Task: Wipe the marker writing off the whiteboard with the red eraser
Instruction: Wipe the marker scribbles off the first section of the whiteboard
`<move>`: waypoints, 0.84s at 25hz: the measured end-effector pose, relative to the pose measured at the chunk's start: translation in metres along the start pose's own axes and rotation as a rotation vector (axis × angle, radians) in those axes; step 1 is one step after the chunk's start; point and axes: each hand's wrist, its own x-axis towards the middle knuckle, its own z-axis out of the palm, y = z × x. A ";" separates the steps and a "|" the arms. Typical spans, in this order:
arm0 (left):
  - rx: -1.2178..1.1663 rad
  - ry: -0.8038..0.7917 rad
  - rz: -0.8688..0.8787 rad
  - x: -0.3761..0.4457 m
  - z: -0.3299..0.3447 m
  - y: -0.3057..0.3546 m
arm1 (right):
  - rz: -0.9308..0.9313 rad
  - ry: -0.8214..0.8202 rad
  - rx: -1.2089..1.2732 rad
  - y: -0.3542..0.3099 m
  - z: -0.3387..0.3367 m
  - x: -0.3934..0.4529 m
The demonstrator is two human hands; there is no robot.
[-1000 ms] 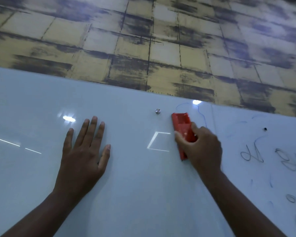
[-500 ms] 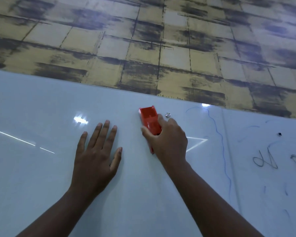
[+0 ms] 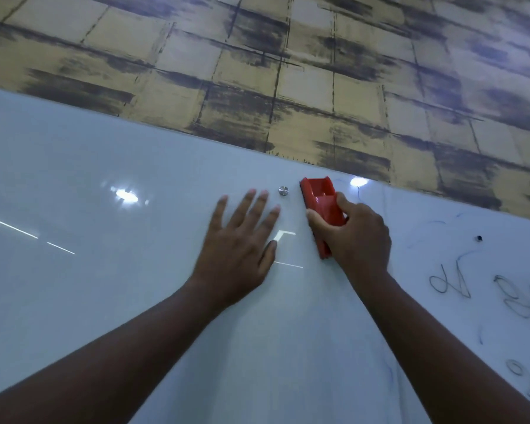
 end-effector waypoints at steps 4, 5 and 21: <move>-0.048 -0.004 -0.092 0.016 0.017 0.007 | 0.146 0.024 0.115 0.003 0.001 0.028; -0.047 0.016 -0.085 0.014 0.019 0.006 | 0.188 0.047 0.109 0.014 -0.004 0.032; -0.061 -0.003 -0.102 0.008 0.018 0.011 | -0.081 0.008 -0.017 0.040 -0.005 -0.035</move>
